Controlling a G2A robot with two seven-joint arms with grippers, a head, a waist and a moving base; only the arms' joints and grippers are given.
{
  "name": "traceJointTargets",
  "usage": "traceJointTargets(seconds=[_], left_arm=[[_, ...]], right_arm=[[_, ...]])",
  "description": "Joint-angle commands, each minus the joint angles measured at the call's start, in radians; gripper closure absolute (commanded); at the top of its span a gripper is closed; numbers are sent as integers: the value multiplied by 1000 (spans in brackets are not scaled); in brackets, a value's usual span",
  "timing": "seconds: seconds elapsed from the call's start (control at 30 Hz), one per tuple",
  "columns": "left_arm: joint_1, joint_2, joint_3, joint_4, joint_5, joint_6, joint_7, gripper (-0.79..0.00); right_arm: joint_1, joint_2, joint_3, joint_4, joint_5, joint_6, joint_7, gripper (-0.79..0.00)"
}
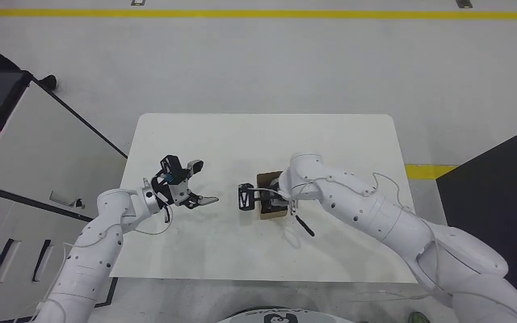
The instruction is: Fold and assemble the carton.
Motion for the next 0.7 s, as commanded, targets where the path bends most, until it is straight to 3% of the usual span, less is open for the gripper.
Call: traceJointTargets(seconds=[0.0, 0.37, 0.67], left_arm=[[0, 0, 0, 0, 0, 0, 0, -785], [0, 0, 0, 0, 0, 0, 0, -785], [0, 0, 0, 0, 0, 0, 0, -785]], right_arm=[[-16, 15, 28, -26, 3, -2, -10, 0], [-170, 127, 252, -154, 50, -96, -118, 0], [-334, 206, 460, -236, 89, -201, -277, 0]])
